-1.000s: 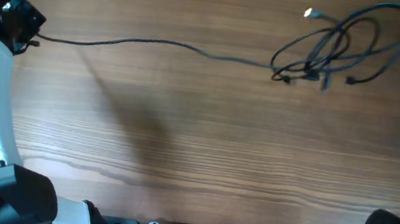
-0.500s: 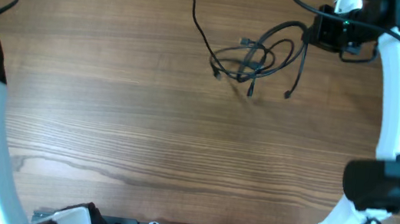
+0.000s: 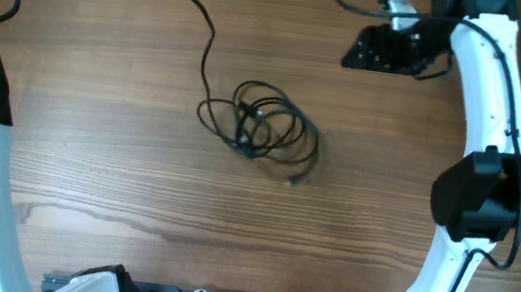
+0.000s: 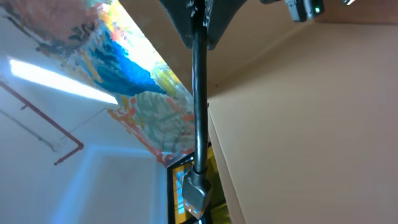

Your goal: Untangle cables

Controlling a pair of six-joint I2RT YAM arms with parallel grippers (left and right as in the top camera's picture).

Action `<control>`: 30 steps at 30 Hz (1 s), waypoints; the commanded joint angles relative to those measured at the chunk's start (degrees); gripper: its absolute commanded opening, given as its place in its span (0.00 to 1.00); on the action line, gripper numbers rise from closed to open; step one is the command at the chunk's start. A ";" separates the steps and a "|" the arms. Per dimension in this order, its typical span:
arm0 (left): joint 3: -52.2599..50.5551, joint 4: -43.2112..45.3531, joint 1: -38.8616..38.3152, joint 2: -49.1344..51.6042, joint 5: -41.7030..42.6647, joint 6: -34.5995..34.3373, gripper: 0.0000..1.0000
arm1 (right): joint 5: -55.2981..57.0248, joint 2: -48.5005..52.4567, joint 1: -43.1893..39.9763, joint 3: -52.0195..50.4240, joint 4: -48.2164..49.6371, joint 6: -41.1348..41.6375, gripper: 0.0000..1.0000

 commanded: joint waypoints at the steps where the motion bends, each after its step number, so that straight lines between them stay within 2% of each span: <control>1: 0.17 -1.55 -0.24 -0.39 -2.08 -1.09 0.04 | -8.44 -2.67 7.10 -0.66 2.95 -6.10 0.80; 4: 0.17 -6.73 -0.24 -0.33 -4.24 -0.96 0.04 | -11.87 -2.60 13.35 -3.34 8.48 -5.75 0.80; 7: 0.17 -10.67 -0.24 -0.33 -5.81 -0.52 0.04 | -12.70 -2.60 18.91 -9.81 18.73 -0.63 0.79; 10: 0.17 -10.64 -0.24 -0.33 -6.03 0.33 0.04 | -14.51 -2.60 23.30 -18.05 30.56 2.12 0.78; 14: 0.17 -10.64 -0.24 -0.33 -6.05 0.35 0.04 | -17.18 -2.60 26.84 -25.07 40.44 4.76 0.74; 19: 0.17 -10.67 -0.24 -0.20 -6.03 0.57 0.04 | -23.39 -2.60 28.24 -26.40 47.50 6.91 0.69; 24: 0.17 -10.71 -0.24 0.39 -5.75 0.57 0.04 | -19.65 -2.25 29.14 -27.98 54.71 13.05 0.51; 25: 0.17 -10.71 -0.24 0.44 -5.75 0.57 0.04 | -14.60 -2.25 29.99 -29.09 57.00 15.61 0.42; 29: 0.17 -12.15 -0.24 0.44 -5.77 3.98 0.04 | -8.66 -2.25 31.74 -30.05 60.74 19.21 0.21; 30: 0.17 -15.82 -0.24 0.44 -6.16 6.05 0.04 | -8.17 -2.25 32.22 -30.05 61.83 19.74 0.07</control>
